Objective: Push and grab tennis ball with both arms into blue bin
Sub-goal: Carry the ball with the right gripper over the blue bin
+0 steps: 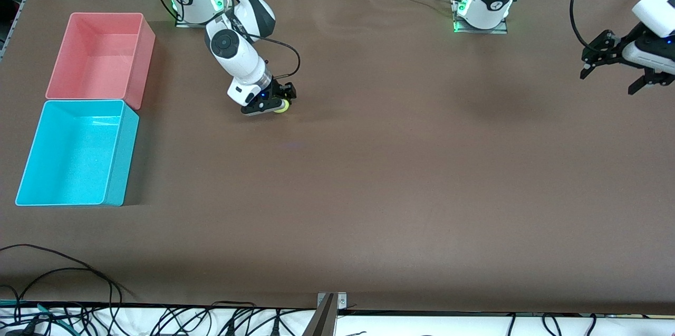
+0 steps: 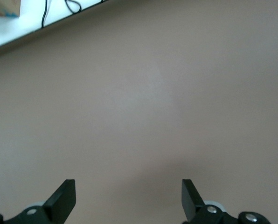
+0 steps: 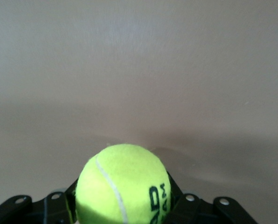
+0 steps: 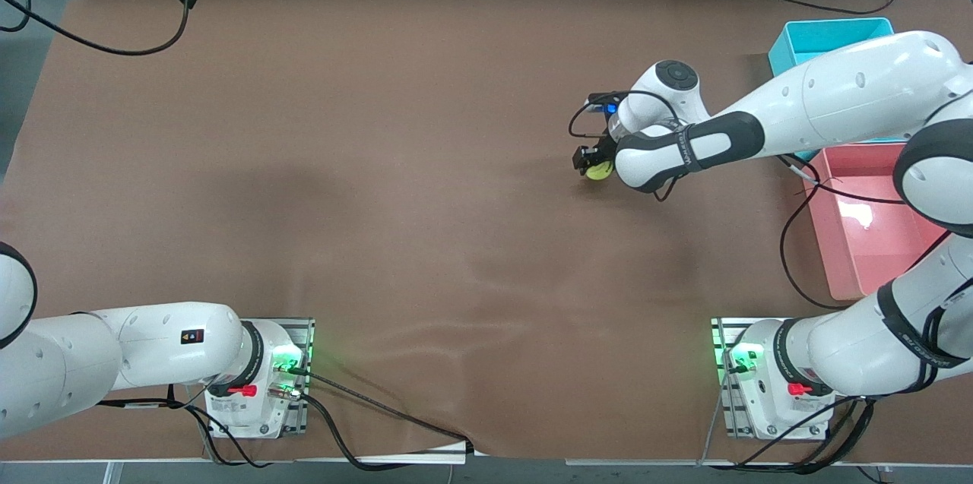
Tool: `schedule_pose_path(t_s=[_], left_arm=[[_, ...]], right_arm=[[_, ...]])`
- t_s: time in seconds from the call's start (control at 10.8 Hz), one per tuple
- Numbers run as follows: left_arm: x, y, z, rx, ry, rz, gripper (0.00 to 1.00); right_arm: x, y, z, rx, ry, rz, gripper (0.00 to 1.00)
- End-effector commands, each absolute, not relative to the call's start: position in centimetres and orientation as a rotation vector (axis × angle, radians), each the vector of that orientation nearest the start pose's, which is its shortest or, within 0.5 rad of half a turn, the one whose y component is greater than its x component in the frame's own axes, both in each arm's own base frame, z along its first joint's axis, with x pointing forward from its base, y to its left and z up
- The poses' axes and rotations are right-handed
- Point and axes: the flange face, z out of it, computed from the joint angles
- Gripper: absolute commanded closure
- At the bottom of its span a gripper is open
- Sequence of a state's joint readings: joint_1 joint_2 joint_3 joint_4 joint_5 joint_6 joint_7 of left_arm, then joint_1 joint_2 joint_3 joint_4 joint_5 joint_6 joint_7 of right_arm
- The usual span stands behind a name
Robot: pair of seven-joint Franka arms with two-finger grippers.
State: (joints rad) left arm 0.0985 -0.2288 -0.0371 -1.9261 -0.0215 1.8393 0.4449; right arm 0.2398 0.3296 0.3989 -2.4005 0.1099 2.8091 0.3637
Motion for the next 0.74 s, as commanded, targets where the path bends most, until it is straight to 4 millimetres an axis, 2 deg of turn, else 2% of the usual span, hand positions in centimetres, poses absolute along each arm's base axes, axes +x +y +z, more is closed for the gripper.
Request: schedule_pose_path(t_s=[0.0,0.18,0.37,0.55,0.65], left_arm=[[49.4,1.2,63.0,-3.1,0.275,-0.127,0.0],[48.7,-0.7,64.4,-3.097,0.255,-0.077,0.0],[48.0,-0.8,65.8,-3.108,0.152,-0.036,0.0],[47.1,-1.1,67.2,-3.112,-0.05,0.009,0.0],[46.8,-1.2,68.0,-3.111,-0.129,0.018,0.0]], right_arm=[[42.6,28.5,24.1,-2.987,-0.249,-0.006,0.8],[45.6,25.9,27.0,-3.012,-0.345,0.054,0.8],[49.6,23.3,31.2,-3.018,-0.417,0.145,0.8],[53.1,19.0,34.6,-3.077,-0.437,0.196,0.8],[54.3,16.3,35.4,-3.117,-0.47,0.206,0.8]])
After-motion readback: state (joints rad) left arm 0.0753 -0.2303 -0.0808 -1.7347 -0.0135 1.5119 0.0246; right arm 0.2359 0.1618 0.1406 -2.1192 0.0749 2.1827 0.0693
